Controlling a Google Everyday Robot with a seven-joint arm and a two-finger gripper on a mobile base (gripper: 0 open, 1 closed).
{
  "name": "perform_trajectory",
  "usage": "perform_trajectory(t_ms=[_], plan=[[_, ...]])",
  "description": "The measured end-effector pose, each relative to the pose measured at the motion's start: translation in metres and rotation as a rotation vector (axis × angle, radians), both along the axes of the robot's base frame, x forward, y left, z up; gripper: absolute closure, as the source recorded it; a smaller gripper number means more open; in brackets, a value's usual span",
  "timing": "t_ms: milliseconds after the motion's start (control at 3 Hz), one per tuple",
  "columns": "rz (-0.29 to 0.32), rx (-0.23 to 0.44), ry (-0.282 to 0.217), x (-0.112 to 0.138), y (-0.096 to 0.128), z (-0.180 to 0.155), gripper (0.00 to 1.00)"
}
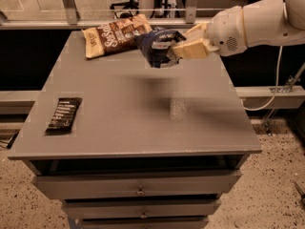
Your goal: Pick blue chip bag
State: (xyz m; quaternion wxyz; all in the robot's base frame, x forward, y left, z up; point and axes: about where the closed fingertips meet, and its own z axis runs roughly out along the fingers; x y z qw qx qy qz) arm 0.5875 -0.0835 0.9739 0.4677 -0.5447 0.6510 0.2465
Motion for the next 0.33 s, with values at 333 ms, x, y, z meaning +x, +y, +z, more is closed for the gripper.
perform_trajectory(t_ms=[333], plan=[[0.011,0.016,0.003,-0.0016,0.0056,0.0029,1.0]])
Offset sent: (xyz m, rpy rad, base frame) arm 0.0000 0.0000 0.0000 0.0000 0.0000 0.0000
